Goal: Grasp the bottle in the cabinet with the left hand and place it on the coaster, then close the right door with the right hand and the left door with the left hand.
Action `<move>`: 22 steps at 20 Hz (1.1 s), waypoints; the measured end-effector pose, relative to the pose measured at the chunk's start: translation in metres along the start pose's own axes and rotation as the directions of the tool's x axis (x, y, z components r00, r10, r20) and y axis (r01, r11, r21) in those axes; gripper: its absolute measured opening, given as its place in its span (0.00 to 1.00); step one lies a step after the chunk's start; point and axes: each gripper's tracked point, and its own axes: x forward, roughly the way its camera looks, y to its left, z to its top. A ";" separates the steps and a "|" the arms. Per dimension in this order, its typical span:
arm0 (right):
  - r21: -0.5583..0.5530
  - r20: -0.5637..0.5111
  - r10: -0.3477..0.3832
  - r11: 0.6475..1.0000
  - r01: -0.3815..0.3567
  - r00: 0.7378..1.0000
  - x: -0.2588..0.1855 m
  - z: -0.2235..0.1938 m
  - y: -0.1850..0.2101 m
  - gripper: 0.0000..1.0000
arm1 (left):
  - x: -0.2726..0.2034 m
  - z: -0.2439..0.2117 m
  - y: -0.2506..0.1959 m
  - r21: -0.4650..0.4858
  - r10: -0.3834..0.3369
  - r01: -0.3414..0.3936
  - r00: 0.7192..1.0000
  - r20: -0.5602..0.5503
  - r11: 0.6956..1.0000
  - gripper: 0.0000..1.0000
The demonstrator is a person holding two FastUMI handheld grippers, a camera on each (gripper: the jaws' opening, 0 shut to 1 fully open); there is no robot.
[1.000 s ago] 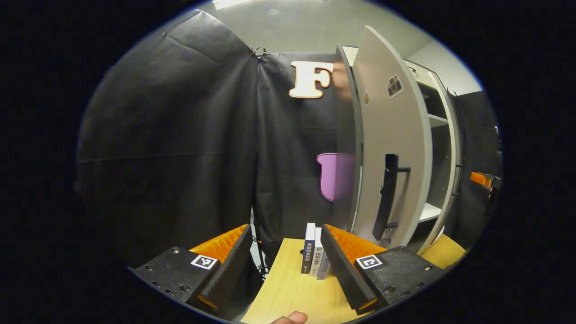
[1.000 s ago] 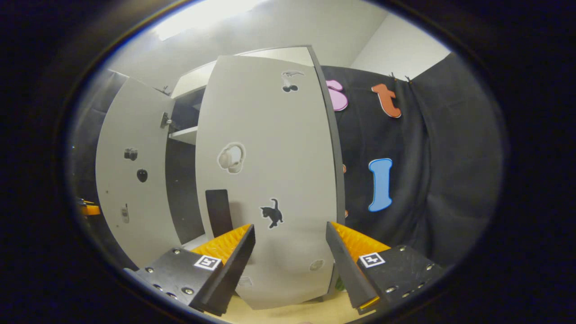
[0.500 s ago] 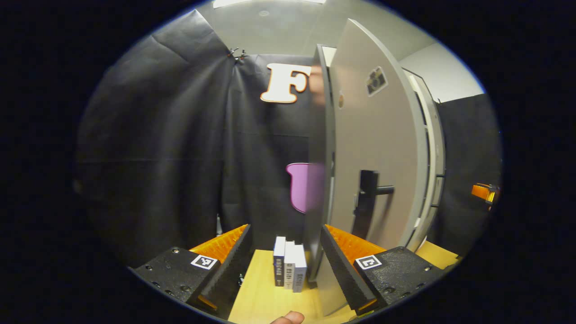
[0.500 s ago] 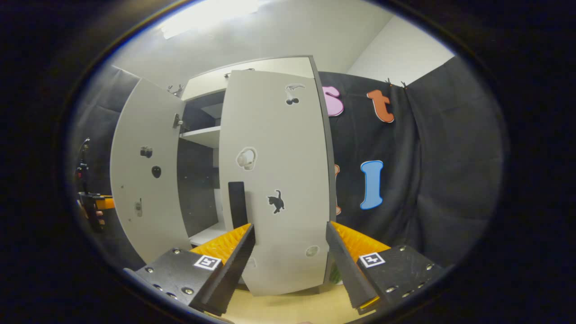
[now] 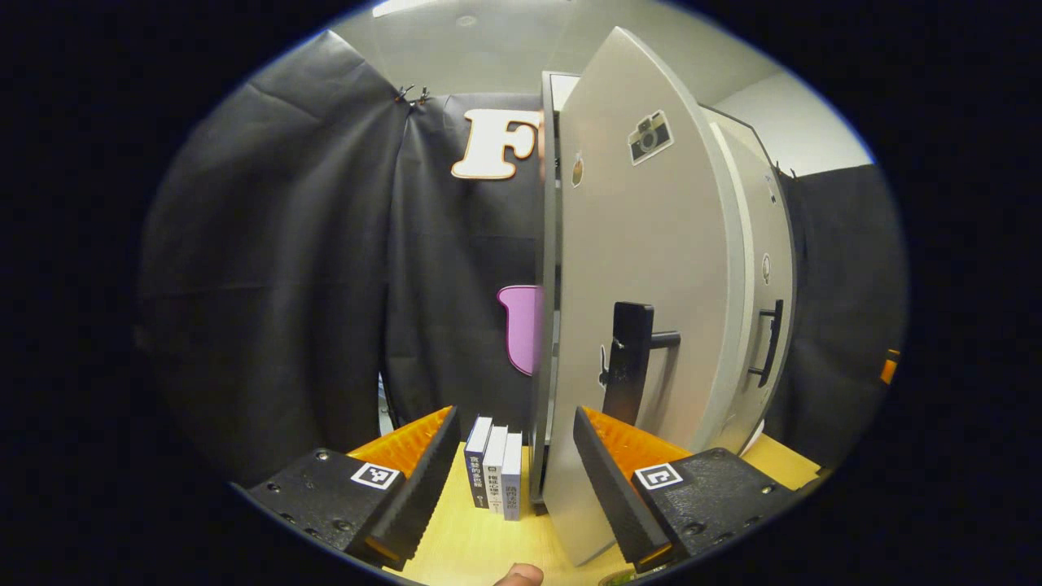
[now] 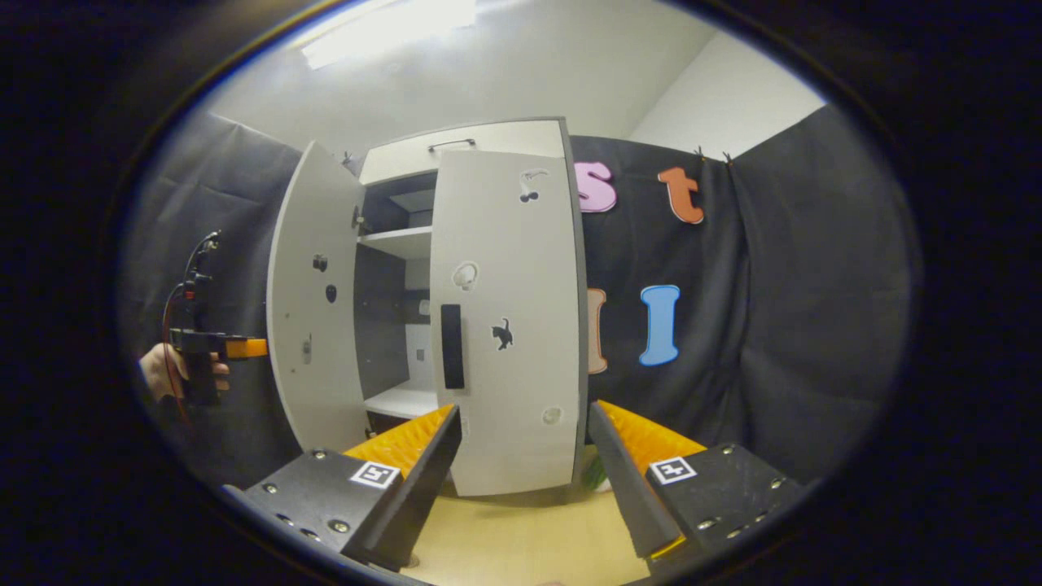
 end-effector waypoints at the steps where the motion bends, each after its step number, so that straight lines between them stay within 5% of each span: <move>1: 0.003 0.009 0.003 1.000 -0.003 1.000 -0.007 0.004 -0.003 0.96 | 0.001 0.000 -0.006 -0.003 -0.010 0.010 1.000 -0.003 1.000 0.89; 11: 0.015 -0.005 0.043 0.999 -0.043 0.999 -0.024 -0.004 -0.001 0.96 | 0.002 -0.011 -0.023 -0.004 -0.019 0.019 0.999 -0.030 1.000 0.86; 22: 0.003 -0.034 0.062 0.998 -0.062 0.997 -0.012 -0.012 0.022 0.96 | 0.016 -0.023 -0.065 0.002 -0.118 0.118 0.992 -0.054 0.993 0.90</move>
